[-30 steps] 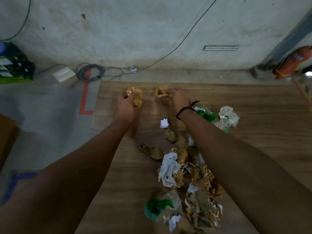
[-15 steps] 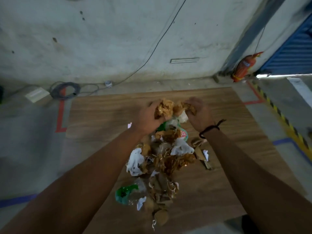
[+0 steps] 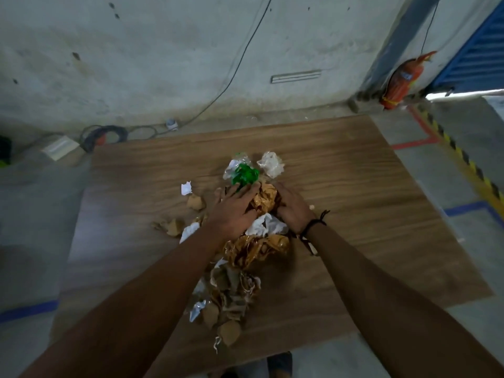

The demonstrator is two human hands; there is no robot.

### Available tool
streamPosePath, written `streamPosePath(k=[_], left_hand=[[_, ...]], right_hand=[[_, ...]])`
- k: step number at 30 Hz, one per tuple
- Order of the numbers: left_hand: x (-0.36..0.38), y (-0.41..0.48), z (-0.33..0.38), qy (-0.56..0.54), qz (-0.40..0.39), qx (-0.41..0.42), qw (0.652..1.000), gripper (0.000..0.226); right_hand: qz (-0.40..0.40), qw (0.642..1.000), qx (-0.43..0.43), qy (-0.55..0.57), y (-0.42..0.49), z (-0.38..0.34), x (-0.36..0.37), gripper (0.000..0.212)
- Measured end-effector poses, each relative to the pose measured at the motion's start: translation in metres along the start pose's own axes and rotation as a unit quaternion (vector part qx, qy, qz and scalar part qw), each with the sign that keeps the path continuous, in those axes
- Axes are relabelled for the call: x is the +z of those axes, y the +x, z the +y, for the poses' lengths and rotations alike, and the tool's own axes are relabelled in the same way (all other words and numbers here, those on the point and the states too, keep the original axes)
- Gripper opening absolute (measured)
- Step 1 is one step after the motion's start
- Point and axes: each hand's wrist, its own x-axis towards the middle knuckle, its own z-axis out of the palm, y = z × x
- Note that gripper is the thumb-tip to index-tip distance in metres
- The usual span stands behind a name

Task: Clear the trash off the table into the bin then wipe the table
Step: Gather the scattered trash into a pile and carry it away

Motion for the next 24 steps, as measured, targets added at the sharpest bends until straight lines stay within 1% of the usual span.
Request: streamPosePath(k=[2, 4, 6, 8, 9, 11, 12, 13, 14, 16, 17, 19, 22, 24], left_hand=[[-0.007, -0.008, -0.003, -0.069, 0.104, 0.025, 0.992, 0.063], [-0.018, -0.015, -0.013, -0.132, 0.204, 0.021, 0.970, 0.063], [-0.026, -0.018, -0.040, -0.163, 0.253, -0.019, 0.954, 0.057], [-0.033, -0.020, -0.072, -0.181, 0.272, -0.066, 0.943, 0.046], [-0.035, -0.022, -0.087, -0.182, 0.279, -0.089, 0.939, 0.046], [-0.036, -0.027, -0.107, -0.162, 0.265, -0.165, 0.936, 0.061], [-0.036, -0.027, -0.112, -0.153, 0.243, -0.200, 0.937, 0.067], [-0.036, -0.026, -0.114, -0.160, 0.218, -0.218, 0.938, 0.068], [-0.035, -0.021, -0.114, -0.188, 0.202, -0.216, 0.937, 0.068], [-0.030, -0.004, -0.110, -0.262, 0.161, -0.180, 0.934, 0.070], [-0.028, 0.006, -0.106, -0.288, 0.148, -0.171, 0.930, 0.077], [-0.023, 0.030, -0.098, -0.314, 0.115, -0.186, 0.924, 0.092], [-0.022, 0.053, -0.083, -0.329, 0.055, -0.190, 0.923, 0.094], [-0.021, 0.053, -0.069, -0.372, 0.030, -0.175, 0.911, 0.087]], right_hand=[[0.017, 0.999, -0.005, 0.029, -0.014, -0.018, -0.015, 0.065], [0.049, 0.997, -0.015, 0.051, -0.014, -0.020, -0.031, 0.062], [0.070, 0.996, -0.042, 0.042, -0.007, -0.025, -0.051, 0.055], [0.093, 0.994, -0.063, 0.020, 0.007, -0.033, -0.070, 0.045], [0.100, 0.993, -0.058, 0.012, 0.015, -0.039, -0.076, 0.042], [0.108, 0.993, -0.046, 0.007, 0.033, -0.047, -0.083, 0.046], [0.099, 0.994, -0.041, -0.004, 0.043, -0.050, -0.082, 0.048], [0.077, 0.996, -0.028, -0.016, 0.053, -0.053, -0.079, 0.053], [0.054, 0.998, -0.016, -0.027, 0.065, -0.054, -0.075, 0.059], [0.009, 0.999, 0.020, -0.028, 0.081, -0.057, -0.061, 0.071], [-0.011, 0.999, 0.035, -0.026, 0.087, -0.058, -0.054, 0.074], [-0.040, 0.998, 0.049, -0.030, 0.092, -0.061, -0.044, 0.077], [-0.053, 0.997, 0.033, -0.043, 0.094, -0.062, -0.035, 0.086], [-0.058, 0.998, 0.007, -0.033, 0.091, -0.062, -0.033, 0.086]])
